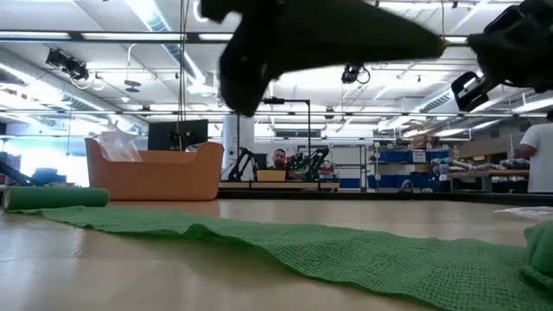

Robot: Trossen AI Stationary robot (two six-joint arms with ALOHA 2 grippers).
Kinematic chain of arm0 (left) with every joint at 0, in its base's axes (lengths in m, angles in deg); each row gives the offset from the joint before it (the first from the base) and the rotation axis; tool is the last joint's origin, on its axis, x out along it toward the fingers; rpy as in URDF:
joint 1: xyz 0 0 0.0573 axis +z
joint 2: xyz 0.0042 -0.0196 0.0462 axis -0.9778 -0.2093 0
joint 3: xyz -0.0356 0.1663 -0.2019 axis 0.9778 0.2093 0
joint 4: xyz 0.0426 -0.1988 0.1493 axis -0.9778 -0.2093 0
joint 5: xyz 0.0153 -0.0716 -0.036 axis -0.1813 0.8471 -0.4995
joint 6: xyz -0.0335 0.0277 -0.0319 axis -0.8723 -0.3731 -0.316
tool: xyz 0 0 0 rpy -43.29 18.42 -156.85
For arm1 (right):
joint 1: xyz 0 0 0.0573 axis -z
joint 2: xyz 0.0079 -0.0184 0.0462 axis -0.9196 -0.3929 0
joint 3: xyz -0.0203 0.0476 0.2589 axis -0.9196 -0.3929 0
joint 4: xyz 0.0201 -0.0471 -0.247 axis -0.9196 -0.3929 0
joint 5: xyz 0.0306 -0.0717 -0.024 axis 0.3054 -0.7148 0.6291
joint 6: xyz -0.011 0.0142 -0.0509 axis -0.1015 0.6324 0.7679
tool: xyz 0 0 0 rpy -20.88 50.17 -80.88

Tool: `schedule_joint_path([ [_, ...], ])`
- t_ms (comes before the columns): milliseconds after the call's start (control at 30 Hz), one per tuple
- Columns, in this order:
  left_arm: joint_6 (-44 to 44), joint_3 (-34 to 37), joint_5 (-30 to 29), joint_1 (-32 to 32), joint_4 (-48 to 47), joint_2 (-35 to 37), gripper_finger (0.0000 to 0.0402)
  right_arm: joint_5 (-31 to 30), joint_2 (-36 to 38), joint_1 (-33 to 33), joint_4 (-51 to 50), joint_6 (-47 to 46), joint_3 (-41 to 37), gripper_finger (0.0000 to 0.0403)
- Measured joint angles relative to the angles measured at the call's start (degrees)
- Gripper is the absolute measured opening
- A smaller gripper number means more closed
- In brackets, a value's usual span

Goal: Roll bandage
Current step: Roll the green bandage

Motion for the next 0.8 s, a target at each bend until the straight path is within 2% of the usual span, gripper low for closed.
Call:
schedule_joint_path([
  [67,-1.17,-0.02,-2.16,-0.85,-1.66,0.24,0.0147,-2.54,-0.74,-4.56,0.02,0.41,-0.02,0.0001],
  [233,-1.92,0.25,-6.22,-2.71,-2.03,0.52,0.0140,-13.71,-4.78,-15.65,0.85,3.77,-0.02,0.0001],
  [333,-4.49,1.16,-2.07,-2.75,-2.19,0.52,0.0117,-18.23,-8.34,-20.95,5.63,6.49,-0.02,0.0001],
  [500,-6.05,4.92,0.24,-2.69,1.43,0.52,0.0061,-18.41,-15.98,-27.70,17.89,8.15,0.13,0.0002],
  [633,-6.00,7.02,9.95,-1.17,5.73,0.52,0.0015,-21.70,-23.44,-31.21,19.66,8.98,2.51,0.0002],
  [800,-5.36,7.02,12.20,1.42,1.51,0.52,0.0011,-30.79,-32.24,-33.10,19.51,12.29,6.47,0.0001],
])
